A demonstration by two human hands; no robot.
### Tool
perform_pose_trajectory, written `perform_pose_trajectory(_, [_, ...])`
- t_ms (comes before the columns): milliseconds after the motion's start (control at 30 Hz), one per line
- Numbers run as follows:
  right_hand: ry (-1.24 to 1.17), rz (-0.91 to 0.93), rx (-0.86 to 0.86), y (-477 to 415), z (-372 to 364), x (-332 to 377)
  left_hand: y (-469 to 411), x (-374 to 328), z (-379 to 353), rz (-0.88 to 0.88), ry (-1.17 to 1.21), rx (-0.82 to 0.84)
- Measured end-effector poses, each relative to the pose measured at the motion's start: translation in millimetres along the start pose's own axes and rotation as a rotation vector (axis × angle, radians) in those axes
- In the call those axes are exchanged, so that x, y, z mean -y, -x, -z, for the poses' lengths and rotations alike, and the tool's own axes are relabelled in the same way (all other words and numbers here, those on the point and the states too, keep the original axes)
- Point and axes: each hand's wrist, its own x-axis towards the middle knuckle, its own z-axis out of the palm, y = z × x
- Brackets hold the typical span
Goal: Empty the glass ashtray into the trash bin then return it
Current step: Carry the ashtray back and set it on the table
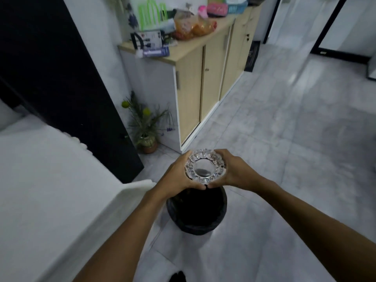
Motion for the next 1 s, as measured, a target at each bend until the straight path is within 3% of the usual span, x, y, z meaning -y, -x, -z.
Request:
perform_pose_trajectory(267, [0.016, 0.128, 0.022, 36.2, 79.4, 178.4, 100.6, -125.3, 120.5, -0.004, -0.003, -0.116])
perform_pose_trajectory(467, [0.027, 0.321, 0.028, 39.0, 80.3, 287.1, 176.4, -160.8, 200.6, 0.029, -0.021, -0.263])
perform_pose_trajectory(767, [0.047, 0.548, 0.204, 18.6, -12.8, 419.9, 317.3, -137.5, 287.1, 0.136, -0.016, -0.558])
perform_pose_trajectory(1000, [0.048, 0.661, 0.349, 26.1, -124.9, 531.3, 443.5, -76.8, 346.1, 0.274, -0.002, -0.723])
